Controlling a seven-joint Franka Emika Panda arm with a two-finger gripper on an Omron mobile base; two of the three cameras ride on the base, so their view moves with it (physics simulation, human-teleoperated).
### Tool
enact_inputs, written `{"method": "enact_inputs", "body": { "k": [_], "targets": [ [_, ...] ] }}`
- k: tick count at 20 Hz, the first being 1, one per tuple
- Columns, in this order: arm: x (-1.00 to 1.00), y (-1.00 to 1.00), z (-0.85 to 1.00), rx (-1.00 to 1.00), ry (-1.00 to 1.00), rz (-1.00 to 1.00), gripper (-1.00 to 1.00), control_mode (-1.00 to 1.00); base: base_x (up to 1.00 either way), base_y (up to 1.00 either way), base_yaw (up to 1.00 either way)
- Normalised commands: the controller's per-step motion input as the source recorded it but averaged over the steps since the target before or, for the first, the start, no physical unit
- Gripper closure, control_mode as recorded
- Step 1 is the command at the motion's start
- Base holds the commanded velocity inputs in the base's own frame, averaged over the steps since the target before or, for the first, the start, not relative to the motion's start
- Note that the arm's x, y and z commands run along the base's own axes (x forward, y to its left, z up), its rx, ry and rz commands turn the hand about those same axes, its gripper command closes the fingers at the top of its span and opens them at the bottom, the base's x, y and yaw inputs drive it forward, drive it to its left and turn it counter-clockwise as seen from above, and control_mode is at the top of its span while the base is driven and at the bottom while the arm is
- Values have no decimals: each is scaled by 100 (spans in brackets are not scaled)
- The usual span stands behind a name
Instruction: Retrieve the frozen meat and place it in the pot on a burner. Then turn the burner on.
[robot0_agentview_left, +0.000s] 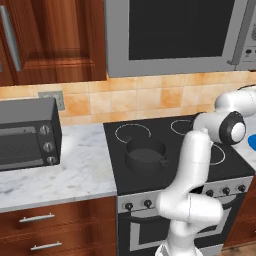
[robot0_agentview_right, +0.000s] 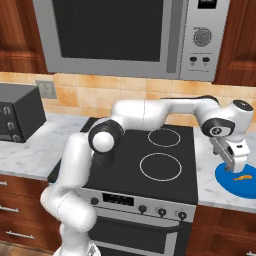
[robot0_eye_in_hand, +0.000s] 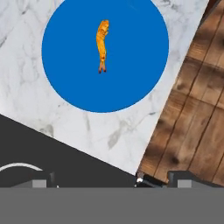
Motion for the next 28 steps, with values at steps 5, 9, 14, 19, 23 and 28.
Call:
{"method": "enact_inputs", "body": {
  "k": [5, 9, 14, 19, 23, 28],
  "targets": [
    [27, -22, -33, -13, -2, 0, -100, -100, 0, 0, 0],
    [48, -30, -32, -23, 0, 1, -100, -100, 0, 0, 0],
    [48, -47, -44, -16, 3, 0, -100, -100, 0, 0, 0],
    [36, -50, -29, -1, 7, 0, -100, -100, 0, 0, 0],
    [17, -13, -3, 0, 0, 0, -100, -100, 0, 0, 0],
    [10, -16, -6, 5, 1, 0, -100, -100, 0, 0, 0]
  ]
}}
